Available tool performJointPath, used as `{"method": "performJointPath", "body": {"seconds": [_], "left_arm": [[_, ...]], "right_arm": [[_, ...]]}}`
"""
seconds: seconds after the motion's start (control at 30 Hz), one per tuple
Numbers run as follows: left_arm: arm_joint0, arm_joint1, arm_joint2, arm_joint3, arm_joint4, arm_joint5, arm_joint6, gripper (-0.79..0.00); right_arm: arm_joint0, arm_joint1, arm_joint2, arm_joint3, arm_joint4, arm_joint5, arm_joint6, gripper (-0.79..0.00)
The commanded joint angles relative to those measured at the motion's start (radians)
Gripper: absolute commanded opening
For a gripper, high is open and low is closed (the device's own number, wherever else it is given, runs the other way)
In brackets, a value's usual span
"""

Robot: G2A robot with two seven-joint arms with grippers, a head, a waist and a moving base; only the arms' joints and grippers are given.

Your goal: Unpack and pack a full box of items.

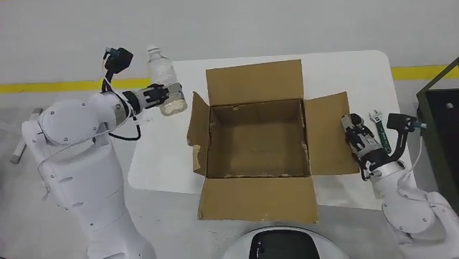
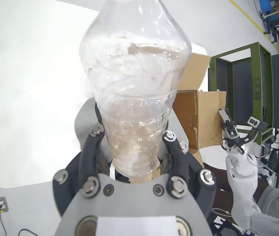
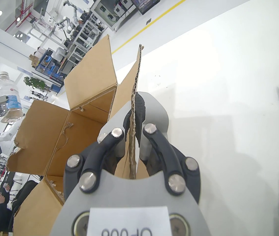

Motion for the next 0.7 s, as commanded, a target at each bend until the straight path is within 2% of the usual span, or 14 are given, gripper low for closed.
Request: {"method": "performJointPath", "body": {"seconds": [0.0,0.17,0.33,0.37,0.4,0.43,0.47,0.5,0.53,0.57,0.6,0.67], "left_arm": [[0.005,0.010,0.028,-0.016,-0.074,0.021,0.000,-0.785],[0.016,0.042,0.098,-0.042,-0.231,0.065,0.000,-0.785],[0.018,0.080,0.155,-0.061,-0.299,0.089,0.000,-0.785],[0.018,0.087,0.167,-0.061,-0.310,0.095,0.000,-0.785],[0.019,0.094,0.177,-0.059,-0.319,0.099,0.000,-0.785],[0.022,0.101,0.186,-0.054,-0.325,0.101,0.000,-0.785],[0.024,0.107,0.196,-0.050,-0.334,0.102,0.000,-0.785],[0.027,0.113,0.207,-0.043,-0.348,0.106,0.000,-0.785],[0.028,0.119,0.217,-0.040,-0.351,0.109,0.000,-0.785],[0.030,0.125,0.228,-0.036,-0.350,0.110,0.000,-0.785],[0.032,0.131,0.238,-0.032,-0.349,0.114,0.000,-0.785],[0.037,0.142,0.254,-0.024,-0.348,0.122,0.000,-0.785]], "right_arm": [[0.000,-0.002,-0.005,-0.002,-0.005,0.016,-0.014,-0.785],[-0.003,-0.003,-0.012,-0.009,-0.013,0.041,-0.006,-0.785],[-0.010,-0.003,-0.010,-0.019,-0.020,0.041,-0.006,-0.785],[-0.012,-0.003,-0.009,-0.021,-0.020,0.040,-0.006,-0.693],[-0.013,-0.003,-0.008,-0.024,-0.021,0.041,-0.007,-0.514],[-0.013,-0.003,-0.007,-0.029,-0.026,0.036,-0.008,-0.416],[-0.013,-0.002,-0.005,-0.032,-0.035,0.029,-0.008,-0.400],[-0.014,-0.002,-0.002,-0.035,-0.040,0.028,-0.010,-0.299],[-0.016,-0.002,-0.001,-0.039,-0.041,0.027,-0.008,-0.262],[-0.016,-0.002,0.003,-0.041,-0.040,0.029,-0.006,-0.074],[-0.016,-0.002,0.009,-0.044,-0.030,0.035,-0.008,0.000],[-0.015,-0.001,0.023,-0.052,-0.045,0.033,-0.010,0.000]]}}
